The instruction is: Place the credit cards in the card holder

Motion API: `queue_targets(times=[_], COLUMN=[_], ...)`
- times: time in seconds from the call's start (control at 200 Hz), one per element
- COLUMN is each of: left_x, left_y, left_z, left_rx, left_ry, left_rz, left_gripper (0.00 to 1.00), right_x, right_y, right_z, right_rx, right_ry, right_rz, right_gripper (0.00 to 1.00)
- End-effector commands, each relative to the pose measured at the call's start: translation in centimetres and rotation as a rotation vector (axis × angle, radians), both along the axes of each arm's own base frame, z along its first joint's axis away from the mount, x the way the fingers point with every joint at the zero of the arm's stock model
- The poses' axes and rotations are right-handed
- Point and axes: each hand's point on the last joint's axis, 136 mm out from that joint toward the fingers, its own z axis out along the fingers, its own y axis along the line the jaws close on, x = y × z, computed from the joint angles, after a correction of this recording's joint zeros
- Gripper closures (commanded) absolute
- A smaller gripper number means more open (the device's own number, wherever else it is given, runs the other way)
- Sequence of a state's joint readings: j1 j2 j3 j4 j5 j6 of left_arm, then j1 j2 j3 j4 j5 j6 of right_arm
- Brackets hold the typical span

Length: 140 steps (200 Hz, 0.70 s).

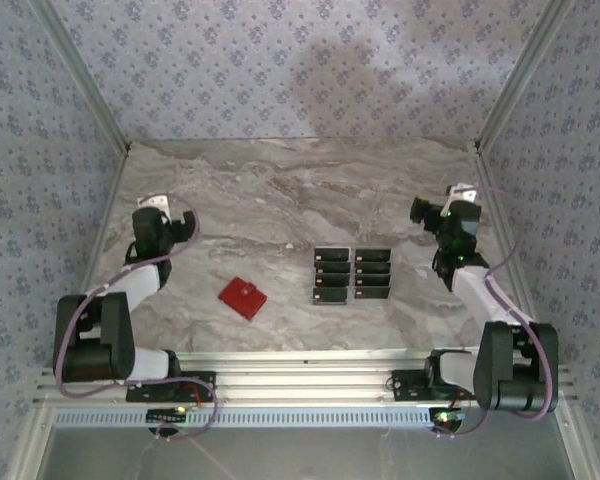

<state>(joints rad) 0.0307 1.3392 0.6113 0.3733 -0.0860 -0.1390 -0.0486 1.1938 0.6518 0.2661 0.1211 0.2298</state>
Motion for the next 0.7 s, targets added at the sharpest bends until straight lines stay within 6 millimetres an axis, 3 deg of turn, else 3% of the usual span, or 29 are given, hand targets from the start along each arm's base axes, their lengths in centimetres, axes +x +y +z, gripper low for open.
queue_targets(times=[0.0, 0.105, 0.24, 0.4, 0.485, 0.595, 0.695], left_x=[-1.8, -3.4, -7.1, -12.0, -14.4, -17.1, -18.2], left_y=[0.4, -1.4, -5.3, -9.8, -10.8, -11.9, -13.1], left_z=[0.1, 0.7, 0.1, -0.8, -1.3, -2.9, -4.8], left_rx=[-0.139, -0.274, -0.399, -0.503, -0.523, -0.574, -0.619], left_ry=[0.138, 0.245, 0.373, 0.419, 0.423, 0.434, 0.442], left_rz=[0.120, 0.138, 0.124, 0.070, 0.065, 0.062, 0.046], left_gripper=[0.01, 0.00, 0.00, 0.00, 0.00, 0.00, 0.00], right_x=[-2.8, -2.2, -3.0, -6.5, -8.8, -11.5, -13.4], right_y=[-1.8, 0.7, 6.6, 13.8, 17.0, 20.0, 22.3], right_z=[-2.7, -1.6, -0.6, -1.0, -1.2, -1.5, -2.2], right_rx=[0.301, 0.388, 0.433, 0.324, 0.257, 0.187, 0.118], right_ry=[0.174, 0.183, 0.233, 0.374, 0.412, 0.439, 0.458], right_rz=[-0.212, -0.046, 0.188, 0.369, 0.443, 0.502, 0.539], right_gripper=[0.00, 0.00, 0.07, 0.11, 0.12, 0.12, 0.12])
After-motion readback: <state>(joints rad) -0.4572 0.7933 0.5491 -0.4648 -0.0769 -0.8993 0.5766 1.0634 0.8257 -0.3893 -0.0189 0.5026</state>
